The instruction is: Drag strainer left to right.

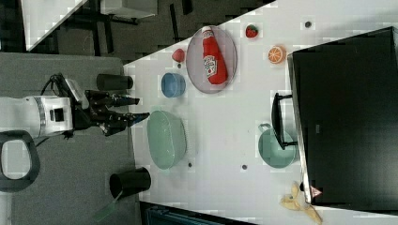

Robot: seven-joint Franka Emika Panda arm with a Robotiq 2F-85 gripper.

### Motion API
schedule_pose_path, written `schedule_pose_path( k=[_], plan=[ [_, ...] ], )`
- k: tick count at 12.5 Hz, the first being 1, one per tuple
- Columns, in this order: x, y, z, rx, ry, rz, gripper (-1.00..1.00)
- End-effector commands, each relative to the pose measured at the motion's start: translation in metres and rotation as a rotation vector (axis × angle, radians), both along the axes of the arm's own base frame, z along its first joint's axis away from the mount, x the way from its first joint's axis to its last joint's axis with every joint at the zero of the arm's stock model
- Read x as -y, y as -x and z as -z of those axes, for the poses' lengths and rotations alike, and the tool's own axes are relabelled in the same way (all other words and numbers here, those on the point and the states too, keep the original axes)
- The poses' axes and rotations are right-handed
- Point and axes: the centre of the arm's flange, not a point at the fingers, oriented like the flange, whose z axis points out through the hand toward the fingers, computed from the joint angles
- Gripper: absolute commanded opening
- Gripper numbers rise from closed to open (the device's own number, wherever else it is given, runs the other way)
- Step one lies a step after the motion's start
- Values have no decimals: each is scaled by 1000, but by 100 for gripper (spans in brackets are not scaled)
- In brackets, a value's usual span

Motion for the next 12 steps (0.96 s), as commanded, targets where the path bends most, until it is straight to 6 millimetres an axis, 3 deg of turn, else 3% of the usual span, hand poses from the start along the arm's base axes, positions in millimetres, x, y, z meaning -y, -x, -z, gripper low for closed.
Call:
schedule_pose_path(
  k=[1,3,4,7,10,12],
  plan=[
    [19,127,-73,56,14,105,59],
    [7,126,-72,53,12,84,99],
    [-10,125,-69,47,5,55,100],
    [-94,122,-45,-3,7,-76,100],
    [-184,125,0,-81,66,-125,100],
    [-239,127,36,-98,85,-55,100]
  ],
)
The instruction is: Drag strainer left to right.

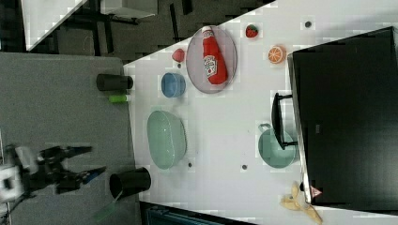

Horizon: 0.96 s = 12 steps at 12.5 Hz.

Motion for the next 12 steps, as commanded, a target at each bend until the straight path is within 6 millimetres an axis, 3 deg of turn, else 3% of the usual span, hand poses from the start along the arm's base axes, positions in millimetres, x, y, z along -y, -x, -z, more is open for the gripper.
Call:
schedule_pose_path(
  k=[1,3,6,10,12],
  plan=[
    [-75,3,89,-108,27,167,100],
    [-117,-1,128,-97,-11,297,100],
    [-152,-8,184,-123,-67,534,100],
    [-160,-19,263,-172,-71,808,100],
    [-162,-21,301,-196,-78,828,100]
  ],
)
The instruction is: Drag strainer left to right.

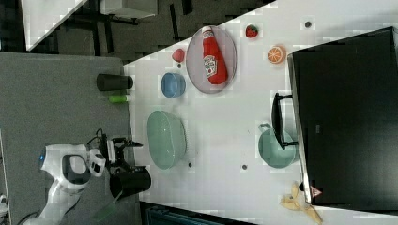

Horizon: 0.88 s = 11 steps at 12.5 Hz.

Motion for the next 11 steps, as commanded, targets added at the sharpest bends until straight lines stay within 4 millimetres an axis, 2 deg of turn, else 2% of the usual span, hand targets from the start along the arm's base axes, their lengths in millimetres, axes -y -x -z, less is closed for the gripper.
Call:
schedule_pose_path(
  k=[1,5,9,11],
  plan=[
    [15,-18,49,-33,-5,216,100],
    [19,-20,103,-35,-56,226,100],
    [38,-15,139,-21,-40,219,100],
    [46,-15,150,-11,-47,235,100]
  ],
)
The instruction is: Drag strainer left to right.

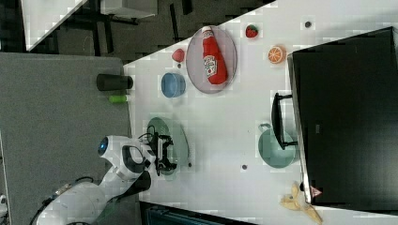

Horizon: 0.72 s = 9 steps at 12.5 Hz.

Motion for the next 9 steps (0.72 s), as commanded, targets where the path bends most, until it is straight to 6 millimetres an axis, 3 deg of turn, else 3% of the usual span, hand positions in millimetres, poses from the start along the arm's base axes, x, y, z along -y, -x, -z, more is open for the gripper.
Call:
schedule_pose_path(
  k=[1,5,9],
  plan=[
    [3,-23,-20,100,-31,56,100],
    [33,-26,-7,102,12,71,100],
    [69,-33,-11,125,48,113,100]
  ],
)
